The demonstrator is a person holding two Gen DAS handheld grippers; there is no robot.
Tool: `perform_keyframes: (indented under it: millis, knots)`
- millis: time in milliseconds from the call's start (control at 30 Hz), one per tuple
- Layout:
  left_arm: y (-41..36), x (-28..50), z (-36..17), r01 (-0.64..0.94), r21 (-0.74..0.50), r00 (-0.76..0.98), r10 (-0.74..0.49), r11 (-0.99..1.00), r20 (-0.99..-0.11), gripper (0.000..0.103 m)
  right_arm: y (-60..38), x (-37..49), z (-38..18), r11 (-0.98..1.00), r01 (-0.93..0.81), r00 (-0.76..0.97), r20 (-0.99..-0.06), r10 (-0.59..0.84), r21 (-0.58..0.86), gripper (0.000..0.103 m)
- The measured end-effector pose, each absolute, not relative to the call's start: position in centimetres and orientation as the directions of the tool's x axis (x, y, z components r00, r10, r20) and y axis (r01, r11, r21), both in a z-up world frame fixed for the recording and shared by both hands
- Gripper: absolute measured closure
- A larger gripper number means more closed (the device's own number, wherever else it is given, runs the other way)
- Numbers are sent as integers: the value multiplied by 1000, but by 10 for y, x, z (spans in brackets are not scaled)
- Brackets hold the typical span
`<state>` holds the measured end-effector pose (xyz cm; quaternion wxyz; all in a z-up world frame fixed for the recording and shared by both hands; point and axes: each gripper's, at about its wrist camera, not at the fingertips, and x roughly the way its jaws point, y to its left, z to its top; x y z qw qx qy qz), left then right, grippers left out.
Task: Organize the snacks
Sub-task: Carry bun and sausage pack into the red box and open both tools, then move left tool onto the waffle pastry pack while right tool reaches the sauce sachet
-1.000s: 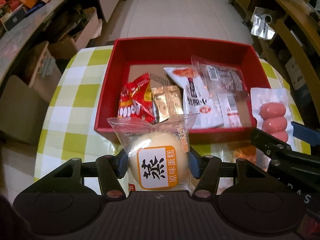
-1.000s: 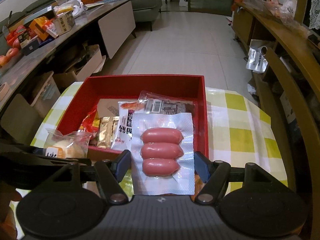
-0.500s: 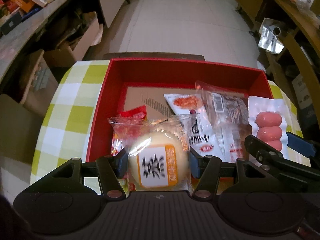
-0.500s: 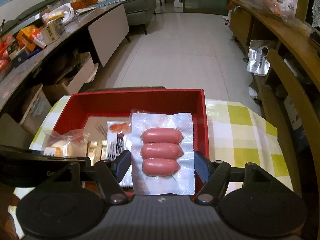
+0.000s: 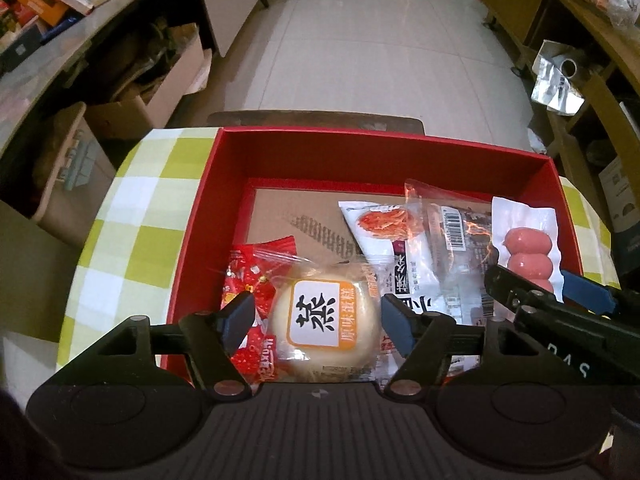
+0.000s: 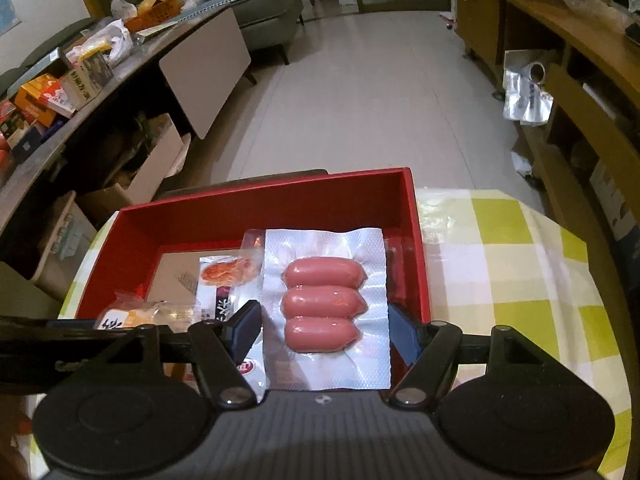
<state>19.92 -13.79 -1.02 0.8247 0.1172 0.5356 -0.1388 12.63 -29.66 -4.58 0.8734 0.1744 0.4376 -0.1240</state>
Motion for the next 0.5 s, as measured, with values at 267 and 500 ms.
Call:
perform_keyframes:
  millis: [267,500]
  knots:
    - [-130,195,-1,349,21,389,-125,937,-913,22,-294,118,-25,913,372,611,-784,-105,168,21]
    - [-134,167,14,412,-4,390,-180,911,-903,18,-299,89,-5,910,392,607,-781,-144,137,21]
